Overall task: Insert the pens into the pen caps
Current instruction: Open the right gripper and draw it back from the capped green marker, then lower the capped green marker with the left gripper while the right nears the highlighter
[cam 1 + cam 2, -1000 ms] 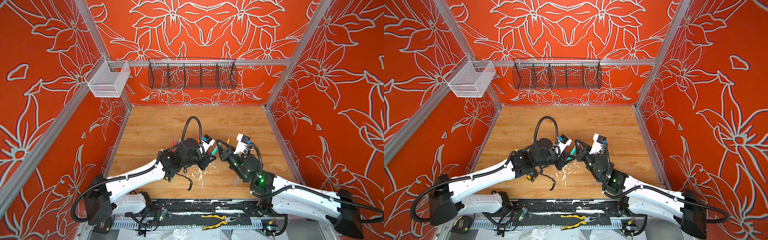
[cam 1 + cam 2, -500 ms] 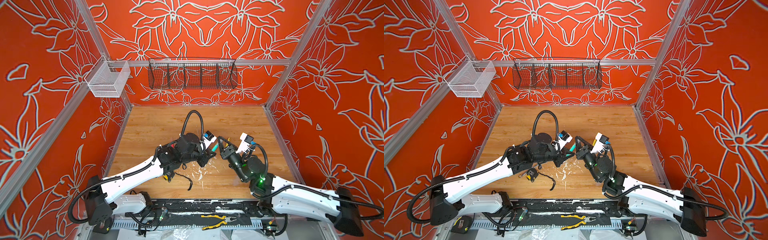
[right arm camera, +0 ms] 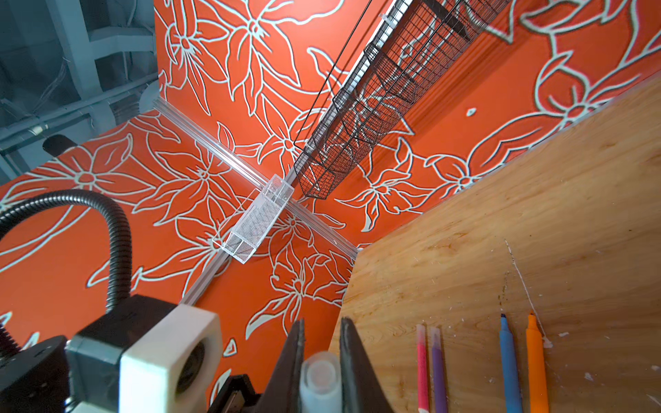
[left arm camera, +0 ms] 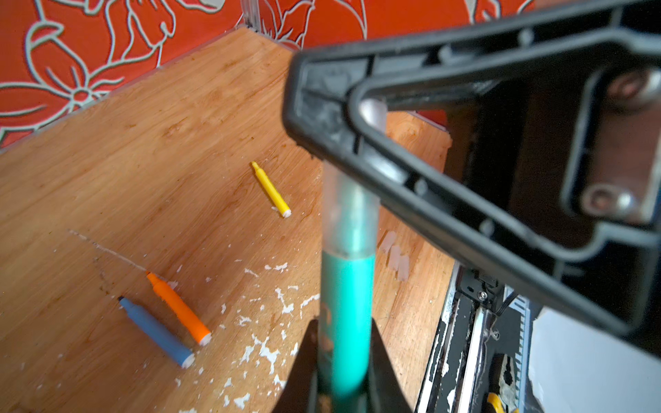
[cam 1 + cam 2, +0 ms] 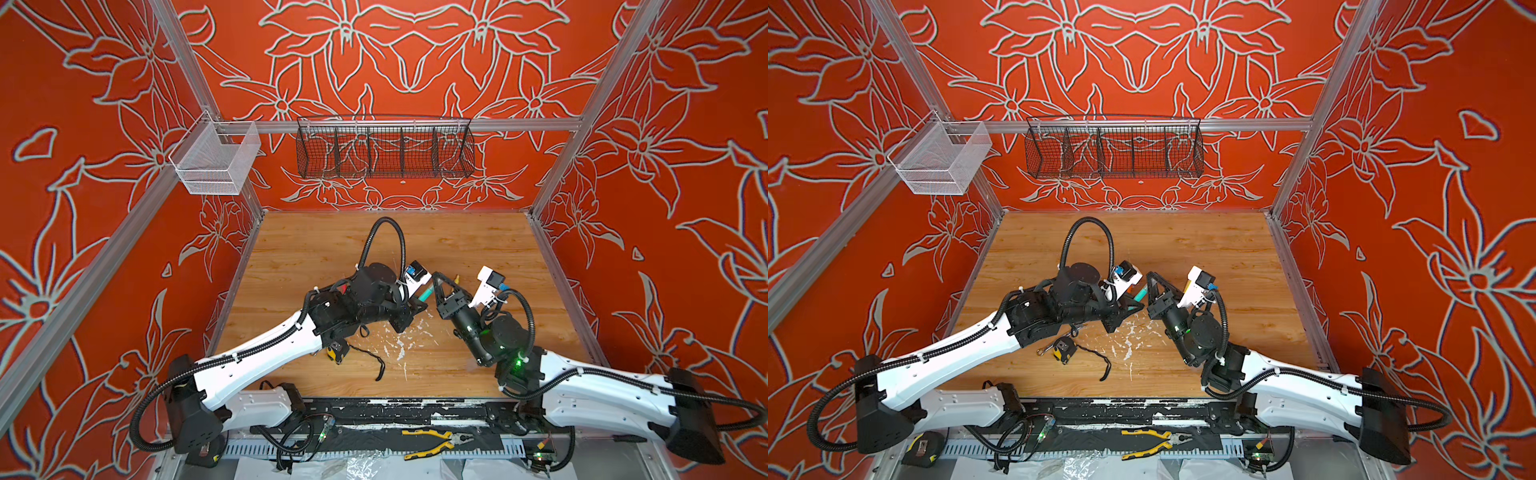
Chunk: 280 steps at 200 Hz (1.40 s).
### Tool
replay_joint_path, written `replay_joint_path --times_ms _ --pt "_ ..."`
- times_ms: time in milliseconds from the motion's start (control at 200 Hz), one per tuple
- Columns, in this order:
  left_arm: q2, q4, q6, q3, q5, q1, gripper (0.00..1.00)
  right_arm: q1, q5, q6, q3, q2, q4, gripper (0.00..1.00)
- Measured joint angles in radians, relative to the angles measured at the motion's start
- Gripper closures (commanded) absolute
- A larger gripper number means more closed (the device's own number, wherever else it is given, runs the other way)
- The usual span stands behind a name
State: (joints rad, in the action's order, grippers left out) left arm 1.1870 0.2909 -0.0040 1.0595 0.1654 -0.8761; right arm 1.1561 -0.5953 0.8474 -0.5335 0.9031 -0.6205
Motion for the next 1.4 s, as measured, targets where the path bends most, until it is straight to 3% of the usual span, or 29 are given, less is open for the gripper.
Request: replay_joint_path --times_ms 45,190,340,475,676,826,1076,1401 --pt "-0.019 -0.052 0.0 -0.053 0.009 0.0 1.0 0.016 0.007 -0.011 -0.003 -0.029 0.059 0.7" --pt "-0.034 -0.301 -0.07 -0.201 -0.117 0.06 1.0 0.095 0.064 -0.072 -0.003 -0.102 0.308 0.55" --pt "-0.03 -0.328 -0.174 -0.326 -0.221 0.064 1.0 0.056 0.037 -0.144 -0.016 -0.165 0.483 0.46" --pt "0.013 -0.27 -0.269 -0.343 -0.294 0.064 1.0 -0.042 0.002 -0.201 -0.059 -0.187 0.623 0.4" --pt "0.134 -0.184 -0.354 -0.288 -0.359 0.064 1.0 -0.3 -0.09 -0.274 -0.085 -0.238 0.803 0.34" --pt "0.206 -0.138 -0.383 -0.248 -0.381 0.064 1.0 -0.456 -0.156 -0.346 -0.025 -0.278 0.819 0.29" --pt "0.283 -0.059 -0.417 -0.17 -0.47 0.064 1.0 -0.731 -0.101 -0.378 0.033 -0.196 0.813 0.31" --pt "0.393 0.002 -0.458 -0.114 -0.526 0.118 1.0 -0.837 -0.057 -0.363 0.129 -0.121 0.731 0.34"
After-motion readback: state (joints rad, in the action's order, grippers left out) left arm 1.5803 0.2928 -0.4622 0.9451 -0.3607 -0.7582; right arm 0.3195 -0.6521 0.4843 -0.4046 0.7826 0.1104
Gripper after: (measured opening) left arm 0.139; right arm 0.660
